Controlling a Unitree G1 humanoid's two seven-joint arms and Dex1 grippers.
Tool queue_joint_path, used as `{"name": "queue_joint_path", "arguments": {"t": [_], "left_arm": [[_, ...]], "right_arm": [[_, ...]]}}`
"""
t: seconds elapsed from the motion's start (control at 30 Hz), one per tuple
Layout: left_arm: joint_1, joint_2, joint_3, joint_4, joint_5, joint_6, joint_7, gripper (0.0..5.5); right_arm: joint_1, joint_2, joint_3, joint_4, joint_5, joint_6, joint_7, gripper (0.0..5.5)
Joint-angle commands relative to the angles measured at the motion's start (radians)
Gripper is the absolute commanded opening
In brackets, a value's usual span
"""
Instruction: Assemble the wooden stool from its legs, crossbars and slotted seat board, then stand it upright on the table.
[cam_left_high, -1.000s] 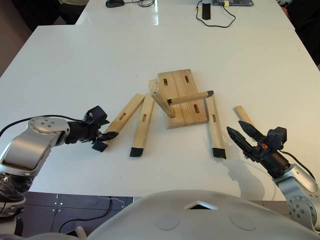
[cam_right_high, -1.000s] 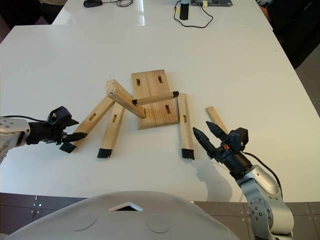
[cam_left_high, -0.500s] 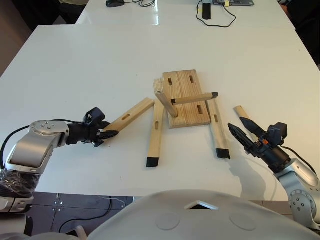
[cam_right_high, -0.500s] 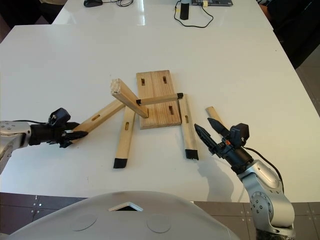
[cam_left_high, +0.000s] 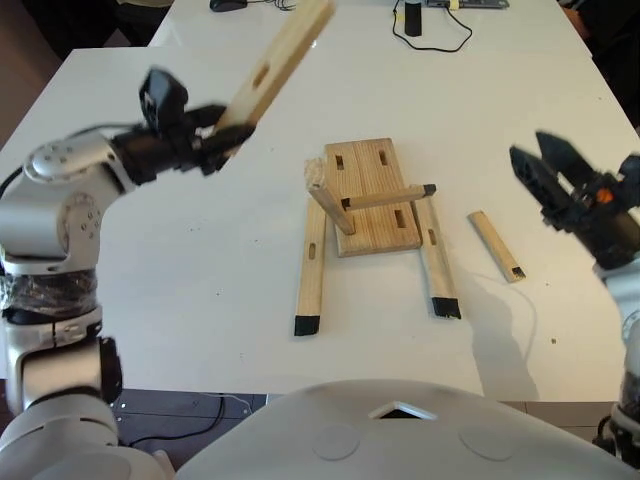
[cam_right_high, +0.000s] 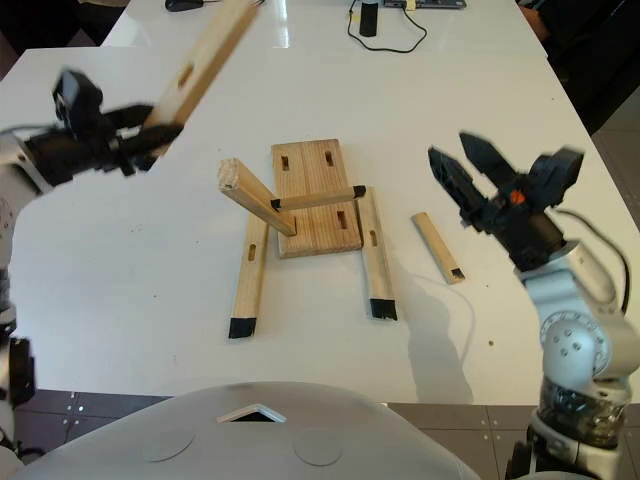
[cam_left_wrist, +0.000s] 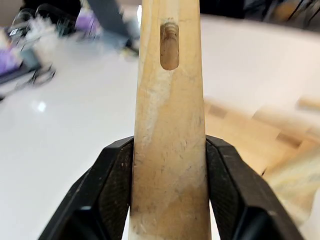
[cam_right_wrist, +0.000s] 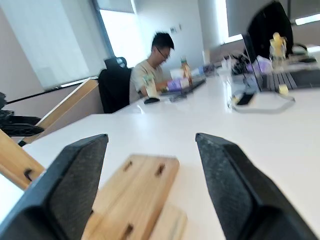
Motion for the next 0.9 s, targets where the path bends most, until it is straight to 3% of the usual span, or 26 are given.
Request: {"name": "queue_joint_path", "arguments": {"t": [0.03,0.17,0.37,0.83,0.9], "left_arm": [[-0.234,-0.019,0.062,0.02,-0.217,0.091,-0.077,2.01],[-0.319,-0.018,0.057,-0.098,-0.436,0.191,-0.15,2.01],[-0.198,-0.001,-0.041,-0.223,-0.452,0.205,-0.235,2.01],[-0.144,0.022,-0.149,-0.173,-0.328,0.153,-0.331,2.01],[-0.143,0.017,-0.158,-0.161,-0.317,0.147,-0.343,2.01]], "right_arm": [[-0.168,-0.082,0.031,-0.027,0.126,0.085,0.043,3.2],[-0.361,-0.115,0.085,-0.027,0.235,0.149,0.047,3.2],[-0.5,-0.143,0.183,-0.064,0.287,0.222,0.069,3.99],[-0.569,-0.161,0.208,-0.075,0.351,0.265,0.121,3.99],[-0.566,-0.159,0.213,-0.079,0.346,0.262,0.124,3.74]]}}
